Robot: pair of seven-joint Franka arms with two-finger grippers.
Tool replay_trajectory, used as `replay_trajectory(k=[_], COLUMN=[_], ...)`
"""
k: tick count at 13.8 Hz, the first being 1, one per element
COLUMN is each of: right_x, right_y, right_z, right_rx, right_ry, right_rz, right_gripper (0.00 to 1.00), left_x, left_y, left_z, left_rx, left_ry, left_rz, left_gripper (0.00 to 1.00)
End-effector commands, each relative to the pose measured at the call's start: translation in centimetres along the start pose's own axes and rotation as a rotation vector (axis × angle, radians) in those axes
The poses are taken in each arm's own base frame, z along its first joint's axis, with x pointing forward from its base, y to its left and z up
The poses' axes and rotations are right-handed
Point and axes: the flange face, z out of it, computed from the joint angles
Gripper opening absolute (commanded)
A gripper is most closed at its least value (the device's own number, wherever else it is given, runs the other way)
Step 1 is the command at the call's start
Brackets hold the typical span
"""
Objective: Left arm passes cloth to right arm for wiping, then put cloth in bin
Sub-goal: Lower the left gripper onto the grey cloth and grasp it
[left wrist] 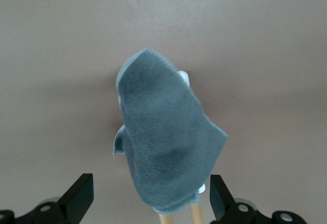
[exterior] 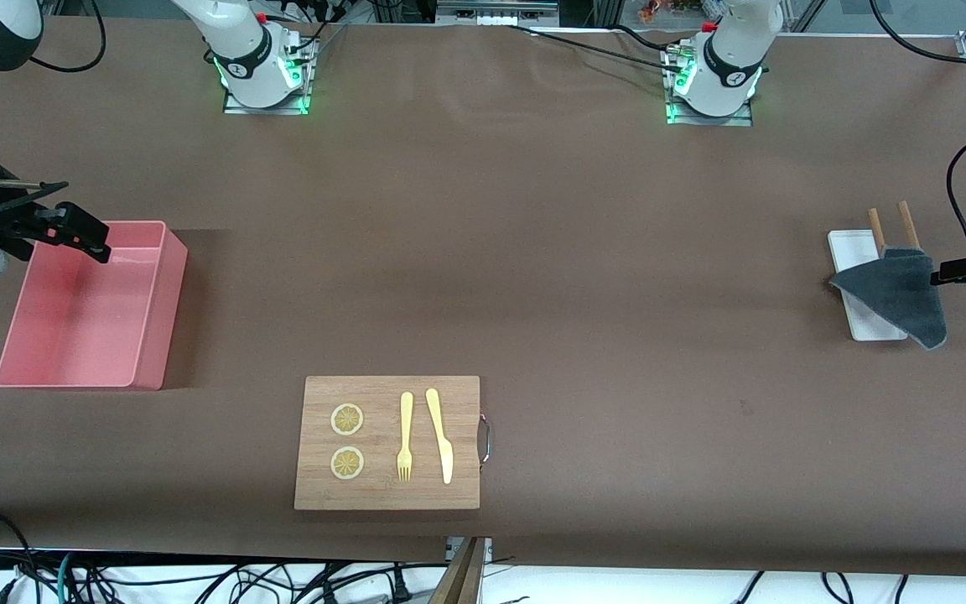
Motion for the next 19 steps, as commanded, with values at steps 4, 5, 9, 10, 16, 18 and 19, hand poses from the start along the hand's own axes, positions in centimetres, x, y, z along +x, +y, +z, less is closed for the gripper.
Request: replay_trajectory(k=[4, 5, 9, 10, 16, 18, 19], right_x=[0.1, 0.1, 0.1, 0.1, 0.1, 0.1, 0.1], right_y=[0.1, 0.1, 0.1, 0.1, 0.1, 0.1, 0.1], right_z=[-0.3, -0.3, -0.3, -0.3, -0.3, -0.3, -0.3], right_rx=[0.013, 0.013, 0.013, 0.013, 0.013, 0.013, 0.013], right_ry=[0.009, 0.009, 0.009, 0.009, 0.009, 0.009, 0.009], right_rz=[0.010, 0.011, 0.010, 0.011, 0.011, 0.011, 0.010], right_gripper=[1.00, 1.00, 1.00, 1.00, 1.00, 1.00, 1.00], left_x=[1.2, 1.2, 0.9, 0.9, 1.0, 1.0, 1.0], left_y=[-0.3, -0.3, -1.5, -1.5, -1.4, -1.4, -1.4], left_z=[2.5, 2.6, 4.3, 4.5, 4.4, 4.4, 4.4], left_rx=[-0.052, -0.052, -0.081, -0.082, -0.081, -0.081, -0.080], left_ry=[0.016, 0.016, 0.011, 0.010, 0.009, 0.010, 0.011], left_rz=[0.005, 0.005, -0.016, -0.016, -0.006, 0.006, 0.009], left_gripper=[0.91, 0.86, 0.75, 0.75, 0.52, 0.42, 0.39])
